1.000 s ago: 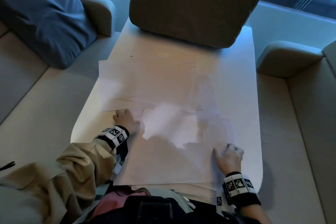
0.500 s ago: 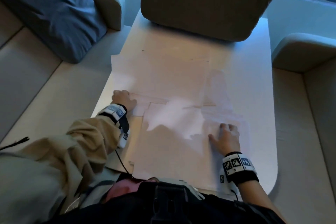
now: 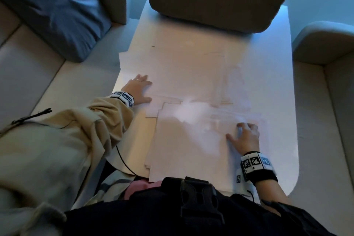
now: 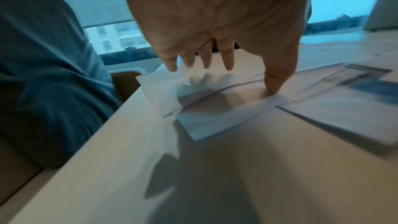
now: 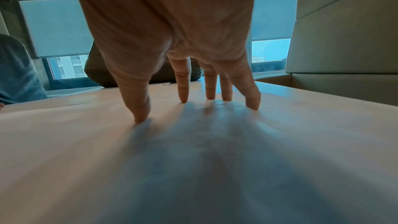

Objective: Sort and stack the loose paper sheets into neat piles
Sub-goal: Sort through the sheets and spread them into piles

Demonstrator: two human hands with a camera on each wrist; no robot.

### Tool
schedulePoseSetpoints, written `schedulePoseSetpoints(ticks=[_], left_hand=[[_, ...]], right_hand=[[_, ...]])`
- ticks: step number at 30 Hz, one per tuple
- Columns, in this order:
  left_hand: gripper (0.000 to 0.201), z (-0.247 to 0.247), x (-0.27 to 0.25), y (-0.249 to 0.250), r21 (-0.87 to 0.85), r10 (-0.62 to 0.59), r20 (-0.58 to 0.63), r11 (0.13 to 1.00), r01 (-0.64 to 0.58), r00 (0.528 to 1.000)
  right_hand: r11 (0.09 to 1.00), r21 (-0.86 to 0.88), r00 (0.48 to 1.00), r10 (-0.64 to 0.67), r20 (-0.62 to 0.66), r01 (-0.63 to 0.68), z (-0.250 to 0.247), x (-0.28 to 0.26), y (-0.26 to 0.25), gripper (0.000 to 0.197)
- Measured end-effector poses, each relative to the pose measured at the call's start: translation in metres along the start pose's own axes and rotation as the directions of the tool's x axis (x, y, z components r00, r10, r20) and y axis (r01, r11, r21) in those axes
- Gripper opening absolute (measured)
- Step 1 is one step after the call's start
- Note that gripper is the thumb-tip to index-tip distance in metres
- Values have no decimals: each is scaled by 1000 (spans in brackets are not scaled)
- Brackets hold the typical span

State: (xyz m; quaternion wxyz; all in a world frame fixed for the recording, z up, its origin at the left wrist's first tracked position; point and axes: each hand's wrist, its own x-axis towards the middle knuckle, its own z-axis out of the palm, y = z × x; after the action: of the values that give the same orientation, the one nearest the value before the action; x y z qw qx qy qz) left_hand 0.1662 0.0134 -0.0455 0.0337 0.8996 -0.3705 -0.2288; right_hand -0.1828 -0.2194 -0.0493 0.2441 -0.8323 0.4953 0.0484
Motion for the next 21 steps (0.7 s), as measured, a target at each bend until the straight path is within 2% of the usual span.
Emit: schedulePoseSetpoints(ticks=[5,11,15,21], left_hand=[[77,0,15,4,14,20,-32,1000,-19,999],[67,-5,18,10,177,140,-29,975,-133,990],[53,-4,21,20,316,212,38,924,-213,976],[58,3,28,30,447,178,-19,882,-151,984]], right_hand=[[1000,13,1000,0,-16,1,0,-1,0,51],[1000,20,1000,12,-21,-11,2,-2,-1,52],[999,27,1000,18,-16,-18,2,-1,-1,52],[999,33,1000,18,-11,-18,3,-1,-1,54]])
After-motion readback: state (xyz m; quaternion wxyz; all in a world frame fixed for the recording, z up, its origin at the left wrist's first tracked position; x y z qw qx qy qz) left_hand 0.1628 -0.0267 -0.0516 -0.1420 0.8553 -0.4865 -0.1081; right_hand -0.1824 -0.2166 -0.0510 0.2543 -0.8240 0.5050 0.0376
